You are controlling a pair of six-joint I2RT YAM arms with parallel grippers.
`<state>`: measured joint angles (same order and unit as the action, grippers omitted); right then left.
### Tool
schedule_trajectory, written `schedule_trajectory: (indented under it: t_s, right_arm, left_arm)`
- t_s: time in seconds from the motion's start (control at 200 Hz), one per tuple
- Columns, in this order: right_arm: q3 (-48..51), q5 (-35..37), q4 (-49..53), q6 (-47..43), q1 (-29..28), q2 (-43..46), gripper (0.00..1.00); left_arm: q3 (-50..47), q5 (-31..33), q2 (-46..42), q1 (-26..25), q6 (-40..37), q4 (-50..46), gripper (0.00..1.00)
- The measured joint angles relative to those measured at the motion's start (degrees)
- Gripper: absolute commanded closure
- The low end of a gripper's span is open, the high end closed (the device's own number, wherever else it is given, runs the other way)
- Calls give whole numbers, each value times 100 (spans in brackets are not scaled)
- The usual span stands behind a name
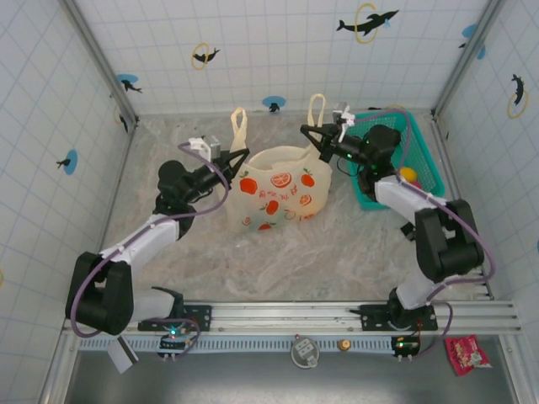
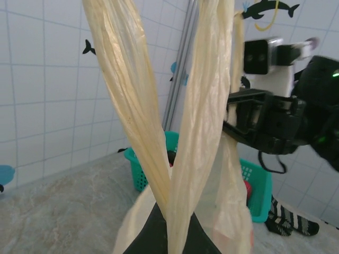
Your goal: Place the fake fruits into the plastic bag and tie a complex knot
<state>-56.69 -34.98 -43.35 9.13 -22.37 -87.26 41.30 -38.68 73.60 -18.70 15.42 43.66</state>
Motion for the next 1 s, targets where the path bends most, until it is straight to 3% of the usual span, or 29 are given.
schedule_trajectory:
  t_s: [0.23, 0.395, 0.701, 0.996]
  right_arm:
    - [162, 2653, 1443, -2175, -1340, 960, 100]
    - [647, 3818, 2085, -3650, -2133, 1043, 100]
    - [767, 4242, 2496, -4964, -2214, 1043, 100]
    - [245, 3851, 3176, -5239, -2138, 916, 100]
  left_arm:
    - [1113, -2, 151, -2, -146, -1217, 100]
    - [1178, -341, 374, -199, -251, -1720, 100]
    - [1182, -938, 638, -579, -723, -2441, 100]
    - [1213, -1062, 627, -911, -1117, -2806, 80]
